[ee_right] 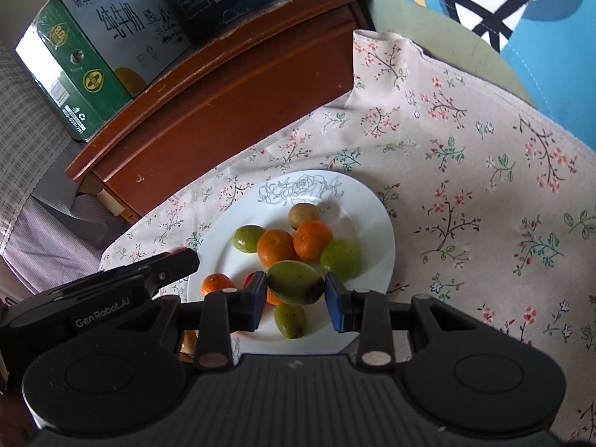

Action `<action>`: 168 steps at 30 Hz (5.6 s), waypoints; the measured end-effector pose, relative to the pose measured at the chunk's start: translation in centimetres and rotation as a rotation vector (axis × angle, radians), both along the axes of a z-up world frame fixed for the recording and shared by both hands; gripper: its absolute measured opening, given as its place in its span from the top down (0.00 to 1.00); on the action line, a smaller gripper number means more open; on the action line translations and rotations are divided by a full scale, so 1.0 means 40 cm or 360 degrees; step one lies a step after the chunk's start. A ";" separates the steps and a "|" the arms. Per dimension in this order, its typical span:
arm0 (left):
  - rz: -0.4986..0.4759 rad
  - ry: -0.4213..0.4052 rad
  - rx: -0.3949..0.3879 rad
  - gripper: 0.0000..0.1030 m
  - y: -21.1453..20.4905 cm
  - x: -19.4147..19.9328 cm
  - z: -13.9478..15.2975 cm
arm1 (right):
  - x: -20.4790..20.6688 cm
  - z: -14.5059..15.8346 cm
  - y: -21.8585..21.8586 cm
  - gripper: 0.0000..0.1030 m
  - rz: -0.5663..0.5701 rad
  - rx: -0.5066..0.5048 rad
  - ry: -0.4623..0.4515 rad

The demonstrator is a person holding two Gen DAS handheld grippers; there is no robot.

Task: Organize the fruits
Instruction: 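Lower the green fruit and tomato onto the plate and open both tools, then move both open tools toward the two brown fruits on the cloth, then grasp a brown kiwi-like fruit with the right tool, then grasp the other brown fruit with the left tool while the right tool holds its brown fruit, then carry both brown fruits over the white plate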

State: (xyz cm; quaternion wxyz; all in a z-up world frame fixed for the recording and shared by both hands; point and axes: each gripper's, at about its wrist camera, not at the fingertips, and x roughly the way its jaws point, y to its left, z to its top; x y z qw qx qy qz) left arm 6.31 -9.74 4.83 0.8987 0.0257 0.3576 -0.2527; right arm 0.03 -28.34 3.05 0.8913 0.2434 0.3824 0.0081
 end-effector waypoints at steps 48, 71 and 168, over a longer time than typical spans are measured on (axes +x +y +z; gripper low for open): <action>0.0397 0.0012 0.0030 0.17 0.226 -0.100 0.078 | -0.026 -0.003 0.153 0.64 0.0343 0.0008 -0.0047; 0.0496 0.0120 0.0015 0.16 0.299 -0.095 0.054 | -0.014 -0.084 0.324 0.64 0.0518 -0.0084 -0.0001; -0.0024 -0.0099 -0.0061 0.74 0.087 -0.085 0.092 | -0.050 0.111 0.077 0.74 0.0133 -0.0040 -0.0240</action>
